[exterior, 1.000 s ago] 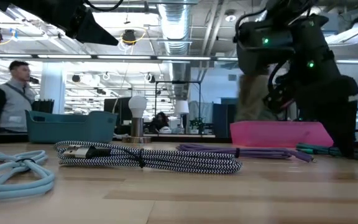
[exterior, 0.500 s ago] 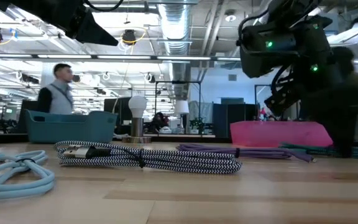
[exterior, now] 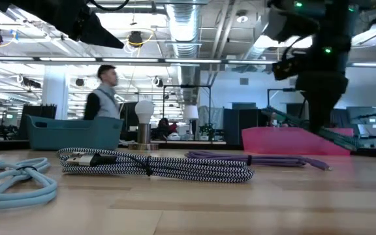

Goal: Pick & Place USB Port
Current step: Put the striped blue and black charger cable into the blue bin

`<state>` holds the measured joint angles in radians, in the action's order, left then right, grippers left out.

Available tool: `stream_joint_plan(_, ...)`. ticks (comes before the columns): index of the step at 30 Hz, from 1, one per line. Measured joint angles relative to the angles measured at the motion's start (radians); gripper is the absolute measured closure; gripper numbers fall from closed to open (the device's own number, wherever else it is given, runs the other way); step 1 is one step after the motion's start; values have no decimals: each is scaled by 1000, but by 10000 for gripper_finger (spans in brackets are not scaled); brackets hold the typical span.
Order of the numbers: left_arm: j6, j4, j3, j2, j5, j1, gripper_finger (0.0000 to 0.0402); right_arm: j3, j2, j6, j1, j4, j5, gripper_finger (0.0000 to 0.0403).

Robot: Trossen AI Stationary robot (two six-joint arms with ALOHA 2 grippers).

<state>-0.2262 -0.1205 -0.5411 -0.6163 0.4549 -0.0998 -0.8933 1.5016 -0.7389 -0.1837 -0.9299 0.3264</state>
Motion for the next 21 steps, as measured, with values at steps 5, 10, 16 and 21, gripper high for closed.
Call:
stream_joint_plan(5,-24,0,0,0,0,0,394,209,-144,32,31,310,-12,400)
stream_joint_plan(10,-22,6,0,0,0,0,394,343,-223,153,102,703,-26,401)
stream_joint_plan(16,-24,17,0,0,-2,19,394,361,-207,386,214,998,-98,402)
stream_joint_plan(21,-20,23,0,0,-1,99,394,361,-136,506,315,1213,-207,402)
